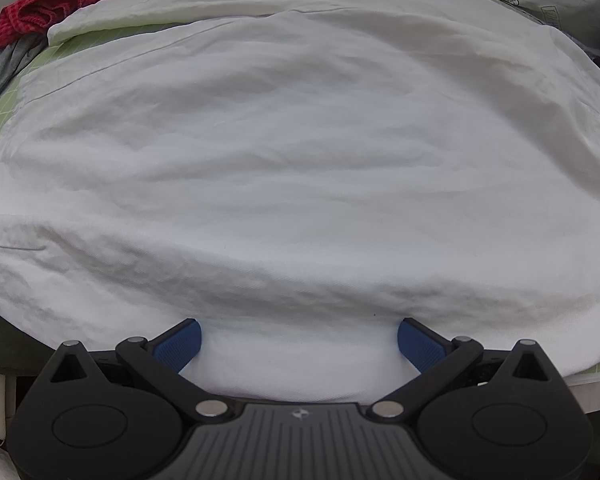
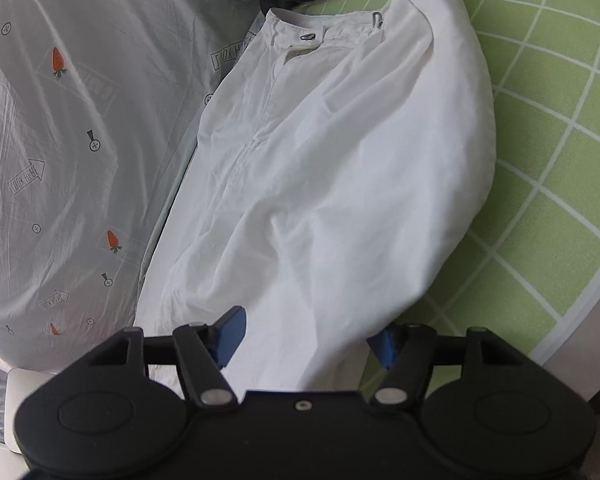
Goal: Fold clothes
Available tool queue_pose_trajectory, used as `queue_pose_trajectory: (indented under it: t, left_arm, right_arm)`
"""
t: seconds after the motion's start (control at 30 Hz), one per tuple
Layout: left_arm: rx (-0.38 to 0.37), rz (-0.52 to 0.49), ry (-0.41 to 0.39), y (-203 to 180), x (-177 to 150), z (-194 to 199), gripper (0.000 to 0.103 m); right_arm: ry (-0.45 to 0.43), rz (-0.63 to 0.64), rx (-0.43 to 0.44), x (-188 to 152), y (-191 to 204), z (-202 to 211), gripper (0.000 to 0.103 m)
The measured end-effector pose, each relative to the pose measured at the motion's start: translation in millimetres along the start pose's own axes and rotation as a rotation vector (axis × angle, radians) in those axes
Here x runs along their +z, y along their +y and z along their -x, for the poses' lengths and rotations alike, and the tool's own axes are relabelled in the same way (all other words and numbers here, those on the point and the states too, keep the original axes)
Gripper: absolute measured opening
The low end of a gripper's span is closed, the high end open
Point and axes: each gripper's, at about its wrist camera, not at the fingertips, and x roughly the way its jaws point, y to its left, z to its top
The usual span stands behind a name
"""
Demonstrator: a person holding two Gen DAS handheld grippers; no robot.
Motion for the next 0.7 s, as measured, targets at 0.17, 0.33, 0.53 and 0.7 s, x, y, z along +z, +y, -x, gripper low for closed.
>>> queue_pose_trajectory:
  t: [0.17, 0.33, 0.53, 0.7]
  left_arm:
    - [-0.018, -0.021, 0.002, 6.8, 1.0, 1.5, 0.103]
    - [-0.129, 0.060, -0.026, 36.9, 3.9, 9.0, 0.102]
    - [-0.170, 0.170, -0.091, 104.4, 20.0, 20.9, 0.081]
    - [-0.259, 0.336, -0.122, 181.1, 29.5, 19.2, 0.064]
  right_arm:
    - [-0.010, -0.027, -0.052, 0.2, 1.6, 0.9, 0.048]
    - [-0.037, -0.128, -0.102, -3.9, -11.9, 7.5, 0.022]
    - [-0.138, -0.176, -0.170, -22.0, -1.2, 6.5, 0.014]
    - [-0.214, -0.212, -0.221, -33.8, 9.5, 1.0, 0.015]
